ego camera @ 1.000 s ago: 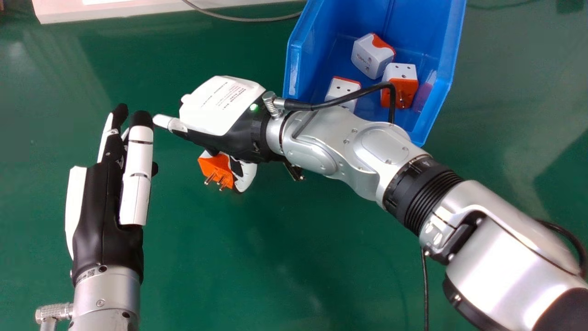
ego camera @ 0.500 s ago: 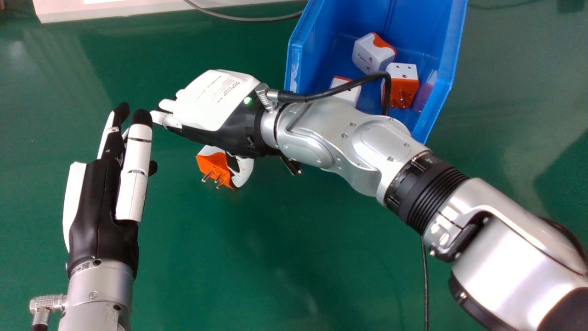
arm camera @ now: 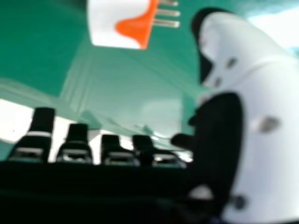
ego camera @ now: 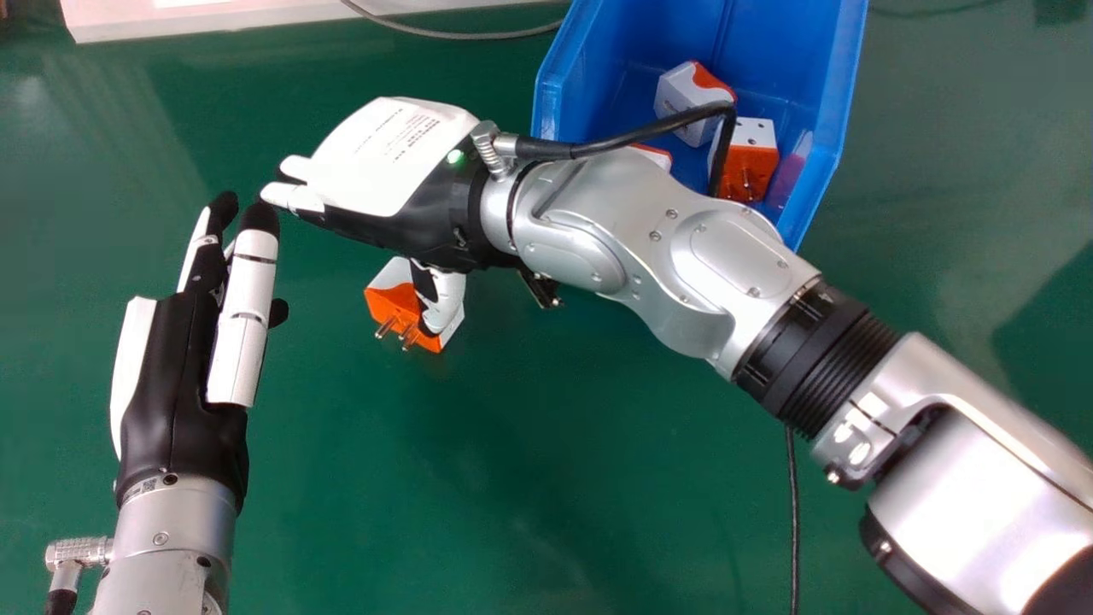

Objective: Pick all objects and put in blue box

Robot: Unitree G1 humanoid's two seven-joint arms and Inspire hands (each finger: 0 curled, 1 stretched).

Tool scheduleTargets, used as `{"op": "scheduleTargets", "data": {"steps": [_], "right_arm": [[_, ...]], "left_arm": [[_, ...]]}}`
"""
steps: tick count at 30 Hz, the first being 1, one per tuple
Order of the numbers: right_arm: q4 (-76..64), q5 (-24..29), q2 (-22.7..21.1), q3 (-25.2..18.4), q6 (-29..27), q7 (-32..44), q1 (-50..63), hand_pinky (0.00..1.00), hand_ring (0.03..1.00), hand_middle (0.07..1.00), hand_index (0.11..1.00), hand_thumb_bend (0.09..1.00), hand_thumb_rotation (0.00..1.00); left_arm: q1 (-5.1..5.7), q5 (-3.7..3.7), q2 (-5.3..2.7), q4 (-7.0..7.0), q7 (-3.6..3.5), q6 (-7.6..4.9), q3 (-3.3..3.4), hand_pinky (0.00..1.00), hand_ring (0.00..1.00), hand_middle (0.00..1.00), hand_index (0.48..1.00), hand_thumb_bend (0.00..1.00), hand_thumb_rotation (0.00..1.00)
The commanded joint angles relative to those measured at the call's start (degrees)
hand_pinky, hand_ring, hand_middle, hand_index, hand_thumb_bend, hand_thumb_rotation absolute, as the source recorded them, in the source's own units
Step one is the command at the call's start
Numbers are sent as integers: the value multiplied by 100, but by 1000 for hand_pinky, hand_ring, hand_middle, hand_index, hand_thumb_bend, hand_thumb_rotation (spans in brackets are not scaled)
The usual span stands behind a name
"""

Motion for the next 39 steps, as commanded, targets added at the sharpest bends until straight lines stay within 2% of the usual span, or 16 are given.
{"op": "scheduleTargets", "data": {"steps": [1, 8, 14, 17, 20, 24, 27, 35, 39], "right_arm": [[-22, 7, 13, -25, -50, -200, -19, 830, 936, 990, 942, 535, 5], [391, -155, 72, 197, -259, -549, -6, 826, 934, 988, 939, 478, 1], [867, -224, 148, 326, -429, -830, -15, 820, 930, 986, 936, 449, 3], [1039, -204, 165, 358, -451, -810, 4, 834, 942, 992, 947, 442, 7], [1176, -191, 193, 374, -455, -850, 28, 854, 958, 996, 963, 444, 7], [1377, -219, 249, 413, -472, -1151, 90, 872, 974, 999, 977, 440, 3], [1561, -232, 314, 453, -499, -1371, 74, 881, 981, 1000, 983, 420, 1], [1887, -249, 401, 547, -550, -1606, 35, 900, 987, 1000, 986, 352, 0], [2002, -262, 420, 592, -578, -1758, 23, 912, 993, 1000, 989, 331, 0]], "left_arm": [[24, 47, 55, -189, -6, -84, -20, 856, 924, 923, 964, 474, 971], [156, 109, 27, -429, 27, 2, -163, 855, 924, 924, 965, 478, 969], [324, 197, -54, -602, 96, 17, -337, 854, 923, 923, 965, 474, 969], [480, 290, -134, -783, 183, 40, -522, 854, 922, 922, 965, 469, 969], [571, 342, -191, -879, 234, 53, -619, 854, 921, 921, 965, 467, 969], [748, 424, -273, -1030, 331, 50, -803, 856, 920, 921, 965, 464, 970], [838, 464, -326, -1117, 354, 62, -860, 857, 920, 922, 966, 462, 971], [1063, 475, -419, -1297, 385, 87, -963, 872, 930, 930, 966, 456, 976], [1151, 513, -457, -1417, 404, 138, -1048, 875, 931, 932, 966, 448, 981]]}}
